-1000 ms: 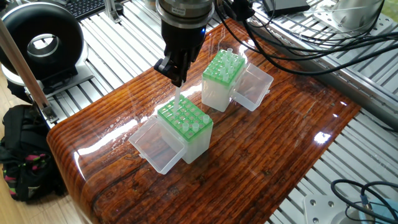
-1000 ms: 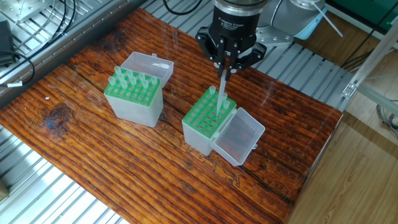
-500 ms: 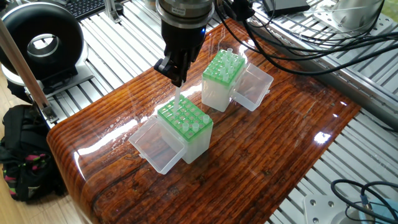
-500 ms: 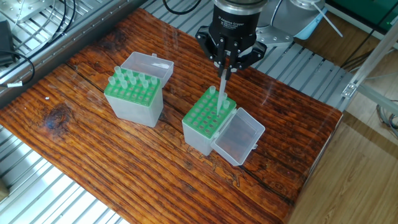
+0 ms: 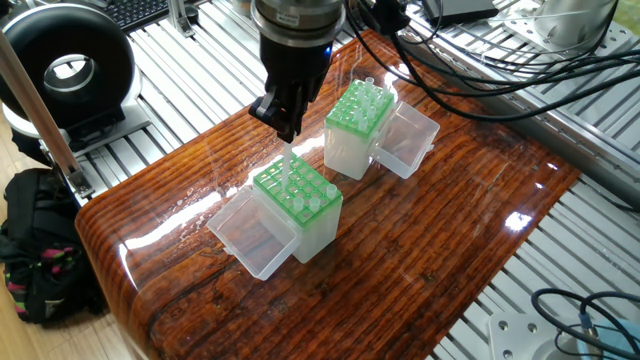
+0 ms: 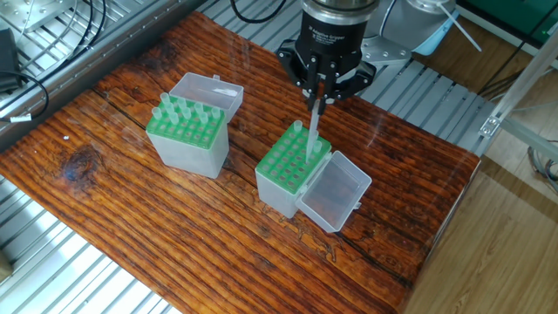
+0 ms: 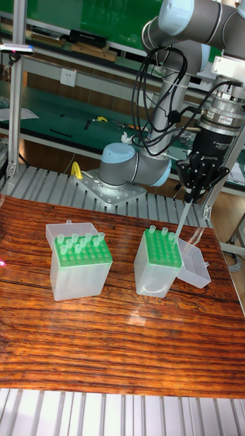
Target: Transfer all large pipette tips from one holder to another
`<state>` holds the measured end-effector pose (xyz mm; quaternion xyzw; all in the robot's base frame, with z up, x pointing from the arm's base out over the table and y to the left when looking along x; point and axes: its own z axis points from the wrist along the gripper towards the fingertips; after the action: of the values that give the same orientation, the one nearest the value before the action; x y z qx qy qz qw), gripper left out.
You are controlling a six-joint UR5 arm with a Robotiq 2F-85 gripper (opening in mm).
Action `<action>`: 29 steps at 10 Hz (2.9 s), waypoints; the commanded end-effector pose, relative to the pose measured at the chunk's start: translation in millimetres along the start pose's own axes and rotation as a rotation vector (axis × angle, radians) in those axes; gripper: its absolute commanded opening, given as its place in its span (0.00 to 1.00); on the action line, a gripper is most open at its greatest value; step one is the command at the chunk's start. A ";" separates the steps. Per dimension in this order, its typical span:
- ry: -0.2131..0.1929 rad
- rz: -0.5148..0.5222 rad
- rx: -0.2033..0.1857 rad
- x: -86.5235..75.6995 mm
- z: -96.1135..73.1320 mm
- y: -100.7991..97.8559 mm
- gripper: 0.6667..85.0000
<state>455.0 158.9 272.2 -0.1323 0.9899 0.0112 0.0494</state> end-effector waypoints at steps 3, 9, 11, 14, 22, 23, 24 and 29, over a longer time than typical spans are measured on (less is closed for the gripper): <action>0.012 -0.002 -0.005 0.7 2.6 0.8 0.12; 0.016 -0.009 -0.003 -4.7 10.9 -1.7 0.15; 0.015 -0.009 0.003 -7.0 13.8 -4.0 0.15; 0.034 -0.017 -0.001 -2.3 12.9 -4.2 0.26; 0.046 -0.039 -0.012 -3.6 3.1 -17.6 0.28; 0.047 -0.053 -0.008 -4.4 4.6 -27.0 0.27; 0.041 -0.071 -0.003 -6.8 7.9 -38.4 0.26; 0.027 -0.191 0.060 -19.3 39.1 -125.9 0.26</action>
<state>493.0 80.3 248.2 -0.1983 0.9794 -0.0146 0.0344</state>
